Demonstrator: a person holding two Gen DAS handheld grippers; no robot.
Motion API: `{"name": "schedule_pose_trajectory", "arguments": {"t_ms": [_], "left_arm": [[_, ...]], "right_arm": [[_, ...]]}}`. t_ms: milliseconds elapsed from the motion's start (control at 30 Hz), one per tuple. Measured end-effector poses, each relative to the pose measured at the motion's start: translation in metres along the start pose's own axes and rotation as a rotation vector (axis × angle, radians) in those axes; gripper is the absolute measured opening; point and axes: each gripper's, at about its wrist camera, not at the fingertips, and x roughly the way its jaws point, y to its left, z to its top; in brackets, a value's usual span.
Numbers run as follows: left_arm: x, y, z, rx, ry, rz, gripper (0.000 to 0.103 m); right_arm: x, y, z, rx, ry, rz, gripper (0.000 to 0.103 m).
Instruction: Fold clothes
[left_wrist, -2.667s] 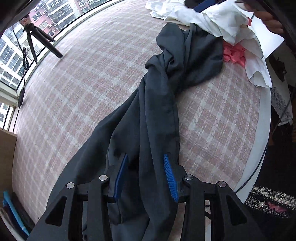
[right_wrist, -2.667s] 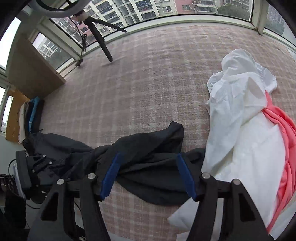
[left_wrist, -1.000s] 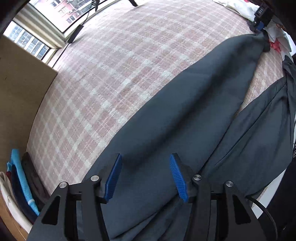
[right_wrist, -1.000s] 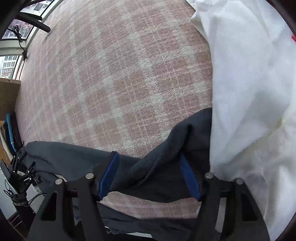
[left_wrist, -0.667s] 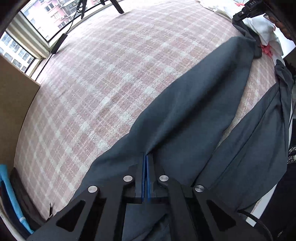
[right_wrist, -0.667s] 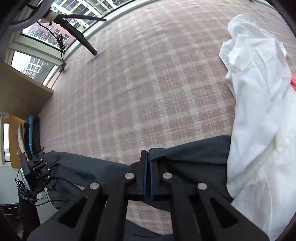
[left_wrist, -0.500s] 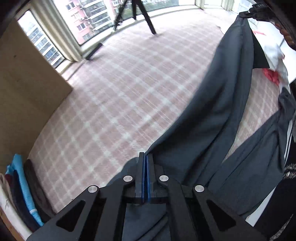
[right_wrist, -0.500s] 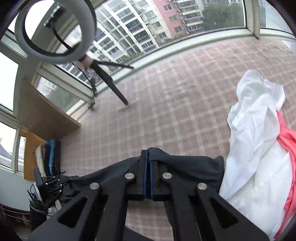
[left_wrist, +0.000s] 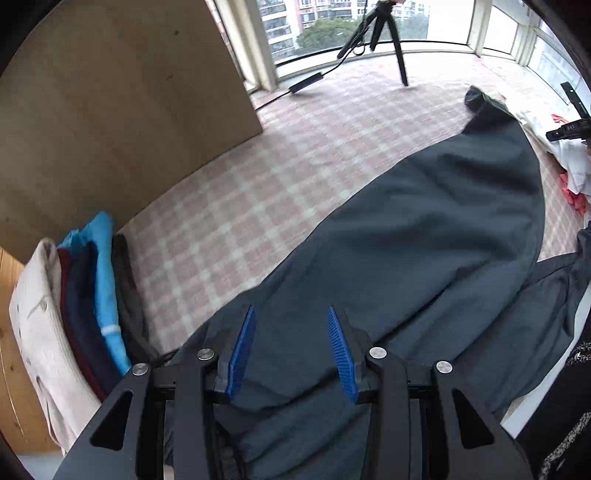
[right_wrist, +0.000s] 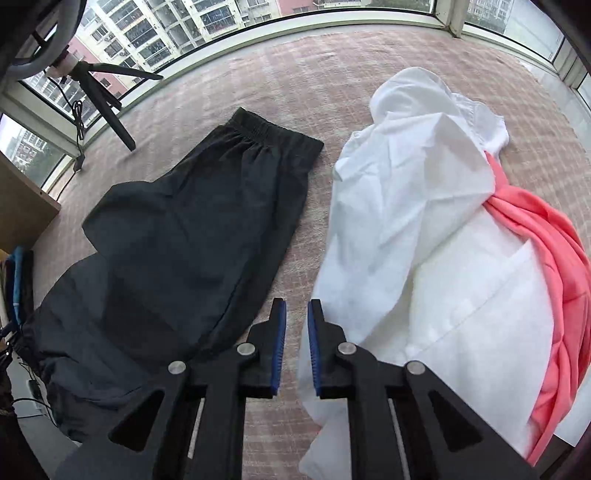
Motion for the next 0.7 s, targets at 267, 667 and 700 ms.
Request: {"name": "schedule_pose_trajectory", "arguments": {"t_ms": [267,667,700], "left_arm": [[0.030,0.004,-0.015,-0.059,0.066,-0.015,0.039],[0.077,-0.010,0.017,-0.072,0.162,-0.052,0.039],[0.079,-0.009,0.015,-0.082,0.170,-0.050,0.039]], "right_arm": [[-0.012,0.029,0.062,-0.133,-0.126,0.003,0.048],[0.104,0.053,0.159,-0.417,-0.032,-0.071,0.060],[0.109,0.056,0.161,-0.432,-0.035,-0.055,0.064]]}}
